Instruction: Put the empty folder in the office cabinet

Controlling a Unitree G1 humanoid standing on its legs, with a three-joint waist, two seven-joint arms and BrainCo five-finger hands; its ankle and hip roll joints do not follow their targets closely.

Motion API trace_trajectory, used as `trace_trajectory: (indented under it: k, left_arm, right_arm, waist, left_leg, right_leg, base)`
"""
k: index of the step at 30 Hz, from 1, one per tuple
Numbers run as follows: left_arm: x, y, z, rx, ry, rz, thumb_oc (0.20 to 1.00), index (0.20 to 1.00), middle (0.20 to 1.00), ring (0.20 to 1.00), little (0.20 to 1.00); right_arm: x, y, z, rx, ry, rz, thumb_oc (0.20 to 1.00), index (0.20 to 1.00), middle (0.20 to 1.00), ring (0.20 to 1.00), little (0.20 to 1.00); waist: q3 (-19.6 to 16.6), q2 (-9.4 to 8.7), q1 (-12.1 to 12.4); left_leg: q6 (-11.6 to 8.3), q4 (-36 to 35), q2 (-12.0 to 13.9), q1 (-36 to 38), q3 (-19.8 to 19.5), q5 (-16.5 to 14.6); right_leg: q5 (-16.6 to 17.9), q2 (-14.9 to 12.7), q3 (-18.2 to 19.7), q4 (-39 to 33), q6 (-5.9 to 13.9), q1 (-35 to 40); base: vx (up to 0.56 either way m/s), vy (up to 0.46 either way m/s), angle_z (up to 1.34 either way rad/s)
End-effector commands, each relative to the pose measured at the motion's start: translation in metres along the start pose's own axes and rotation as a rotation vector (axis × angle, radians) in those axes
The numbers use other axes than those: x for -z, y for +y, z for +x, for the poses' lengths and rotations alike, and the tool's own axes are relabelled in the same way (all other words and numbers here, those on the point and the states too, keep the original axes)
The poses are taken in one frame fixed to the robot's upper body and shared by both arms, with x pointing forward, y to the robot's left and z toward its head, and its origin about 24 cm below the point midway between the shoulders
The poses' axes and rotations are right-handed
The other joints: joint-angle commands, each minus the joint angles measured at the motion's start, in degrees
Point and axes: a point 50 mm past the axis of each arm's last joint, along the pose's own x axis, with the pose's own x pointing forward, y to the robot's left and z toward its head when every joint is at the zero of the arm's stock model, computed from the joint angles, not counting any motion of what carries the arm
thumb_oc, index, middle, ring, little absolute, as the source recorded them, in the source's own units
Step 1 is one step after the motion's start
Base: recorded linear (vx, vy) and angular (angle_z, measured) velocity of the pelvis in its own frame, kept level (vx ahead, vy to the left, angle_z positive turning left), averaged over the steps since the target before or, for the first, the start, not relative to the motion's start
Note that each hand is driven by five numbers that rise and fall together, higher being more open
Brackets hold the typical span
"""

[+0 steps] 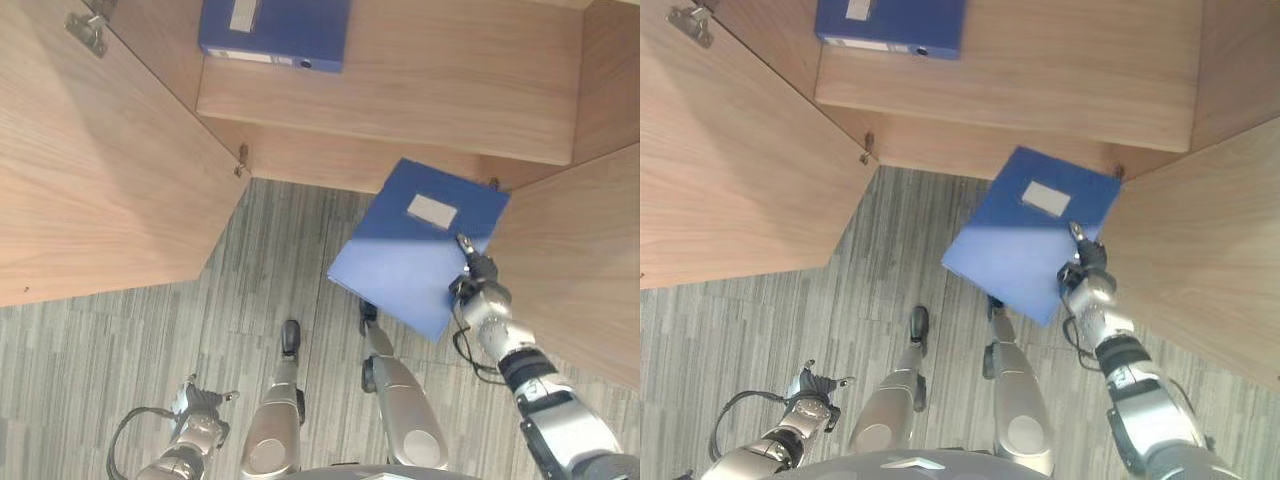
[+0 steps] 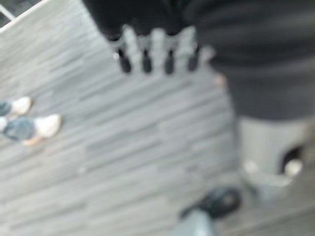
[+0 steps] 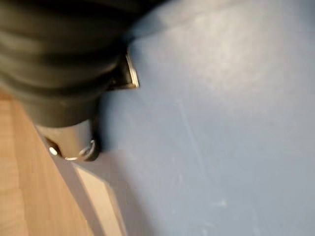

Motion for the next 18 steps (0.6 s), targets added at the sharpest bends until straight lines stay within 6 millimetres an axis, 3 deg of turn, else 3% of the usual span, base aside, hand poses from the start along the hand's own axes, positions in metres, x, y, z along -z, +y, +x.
trace_trajectory:
  k: [1, 4, 10, 12, 16, 17, 18]
  left_arm:
    - [0.025, 0.019, 0.000, -0.053, 0.067, 0.044, 1.000, 1.000, 1.000, 1.000, 1.000]
    - [0.026, 0.019, -0.001, -0.032, 0.052, 0.069, 1.000, 1.000, 1.000, 1.000, 1.000]
    - [0.030, 0.017, -0.002, -0.007, 0.052, 0.095, 1.000, 1.000, 1.000, 1.000, 1.000]
    - [0.028, 0.015, -0.002, -0.001, 0.045, 0.092, 1.000, 1.000, 1.000, 1.000, 1.000]
    - [0.023, 0.018, -0.001, -0.011, 0.030, 0.090, 1.000, 1.000, 1.000, 1.000, 1.000]
    - [0.022, 0.018, -0.001, -0.018, 0.017, 0.103, 1.000, 1.000, 1.000, 1.000, 1.000]
    - [0.021, 0.018, 0.000, -0.019, 0.015, 0.102, 1.000, 1.000, 1.000, 1.000, 1.000]
  right_arm:
    - [-0.019, 0.011, 0.001, -0.089, -0.092, -0.062, 0.200, 0.200, 0.200, 0.200, 0.200]
    - [-0.046, 0.029, -0.001, -0.248, -0.164, -0.129, 0.200, 0.200, 0.200, 0.200, 0.200]
    - [-0.067, 0.031, -0.005, -0.323, -0.237, -0.084, 0.200, 0.200, 0.200, 0.200, 0.200]
    - [-0.085, 0.020, -0.002, -0.235, -0.324, 0.034, 0.200, 0.200, 0.200, 0.200, 0.200]
    - [-0.109, 0.017, 0.003, -0.150, -0.414, 0.107, 0.200, 0.200, 0.200, 0.200, 0.200]
    - [-0.141, 0.014, 0.008, -0.059, -0.501, 0.146, 0.200, 0.200, 0.200, 0.200, 0.200]
    - [-0.141, 0.015, 0.008, -0.060, -0.502, 0.147, 0.200, 0.200, 0.200, 0.200, 0.200]
  waist:
    - [-2.9, -1.68, 0.5]
    - [-3.4, -1.92, 0.6]
    - [-3.8, -1.96, 0.7]
    - [-3.7, -1.73, 0.9]
    - [-3.3, -1.04, 1.2]
    - [-2.7, -0.36, 2.1]
    - [-2.8, -0.48, 1.9]
  left_leg:
    - [-0.14, -0.6, -0.5, 2.9, 0.0, -4.3]
    - [-0.51, -0.6, -0.7, 1.7, -0.2, -3.9]
    - [-0.70, -0.6, -1.0, 0.4, -0.5, -3.6]
    - [-0.76, -0.6, -1.2, -0.3, -0.7, -3.6]
    - [-1.01, -0.6, -1.3, -2.0, -1.0, -3.3]
    - [-1.31, -0.6, -1.0, -3.0, -1.2, -3.3]
    - [-1.27, -0.6, -1.2, -3.3, -1.3, -3.0]
  right_leg:
    - [-1.8, -3.5, 1.3, -0.3, 6.34, -1.6]
    - [-1.9, -3.8, 1.2, -0.3, 6.40, -2.3]
    - [-1.7, -4.3, 1.0, -0.3, 6.59, -3.0]
    - [-1.6, -4.5, 0.8, -0.3, 6.69, -3.4]
    - [-1.5, -4.8, 0.6, -0.3, 6.69, -4.5]
    - [-1.6, -4.6, 0.4, -0.3, 6.63, -5.4]
    - [-1.4, -4.8, 0.4, -0.3, 6.66, -5.6]
  base:
    - [0.00, 0.000, 0.00]
    - [0.01, -0.012, 0.05]
    - [0.01, -0.003, 0.07]
    - [0.00, -0.002, 0.04]
    - [0.00, -0.012, 0.03]
    - [-0.01, -0.026, 0.06]
    - [-0.01, -0.035, 0.04]
